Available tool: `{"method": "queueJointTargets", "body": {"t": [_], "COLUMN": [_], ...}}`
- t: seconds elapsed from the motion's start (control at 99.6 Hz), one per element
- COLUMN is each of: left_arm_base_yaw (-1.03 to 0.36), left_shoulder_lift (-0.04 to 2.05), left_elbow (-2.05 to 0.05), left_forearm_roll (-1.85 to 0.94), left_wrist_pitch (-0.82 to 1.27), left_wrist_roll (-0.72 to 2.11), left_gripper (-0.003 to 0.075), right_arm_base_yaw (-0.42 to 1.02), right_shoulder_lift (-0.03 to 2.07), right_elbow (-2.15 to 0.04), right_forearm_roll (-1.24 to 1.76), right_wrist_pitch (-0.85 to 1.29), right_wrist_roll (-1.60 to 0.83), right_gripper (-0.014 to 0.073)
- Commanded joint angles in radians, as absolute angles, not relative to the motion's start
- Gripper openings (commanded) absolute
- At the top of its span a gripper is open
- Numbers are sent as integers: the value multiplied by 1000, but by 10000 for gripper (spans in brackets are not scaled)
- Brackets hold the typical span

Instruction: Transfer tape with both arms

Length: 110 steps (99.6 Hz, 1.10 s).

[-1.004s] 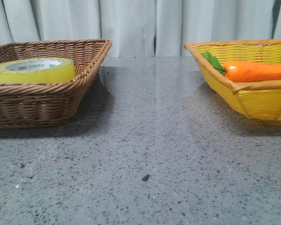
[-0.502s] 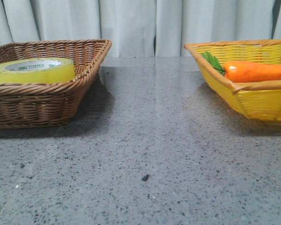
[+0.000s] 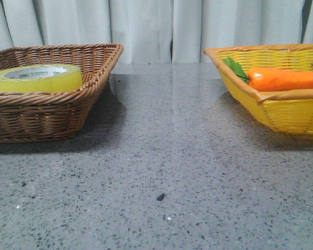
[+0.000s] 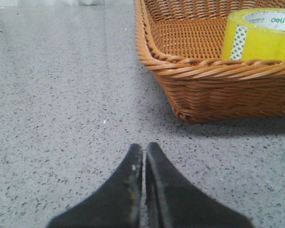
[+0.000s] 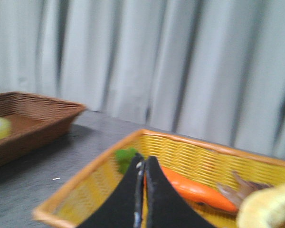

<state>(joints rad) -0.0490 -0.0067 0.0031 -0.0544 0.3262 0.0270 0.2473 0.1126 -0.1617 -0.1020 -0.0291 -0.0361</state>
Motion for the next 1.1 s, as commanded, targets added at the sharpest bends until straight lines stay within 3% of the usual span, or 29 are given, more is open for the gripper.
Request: {"method": "queueJointTargets", "body": {"t": [0.0, 0.241, 0.622, 1.094], "left_arm_base_yaw": [-49, -49, -49, -49], "left_shoulder_lift": [-35, -35, -35, -35], "left_elbow": [12, 12, 12, 12], "left_forearm_roll": [-65, -65, -65, -65], "left_wrist_pitch": [273, 273, 273, 273], "left_wrist_roll": [21, 21, 21, 21], "left_gripper": [-21, -21, -21, -21], "right_arm_base_yaw": [156, 9, -22, -22], "right_shoulder_lift": [123, 123, -31, -31], "right_elbow": [-124, 33, 32, 32], "right_forearm_roll": [-50, -14, -14, -14], "right_wrist_pitch": [-207, -298, 249, 317], "right_wrist_roll": [-34, 6, 9, 9], "right_gripper": [-59, -59, -59, -59]}}
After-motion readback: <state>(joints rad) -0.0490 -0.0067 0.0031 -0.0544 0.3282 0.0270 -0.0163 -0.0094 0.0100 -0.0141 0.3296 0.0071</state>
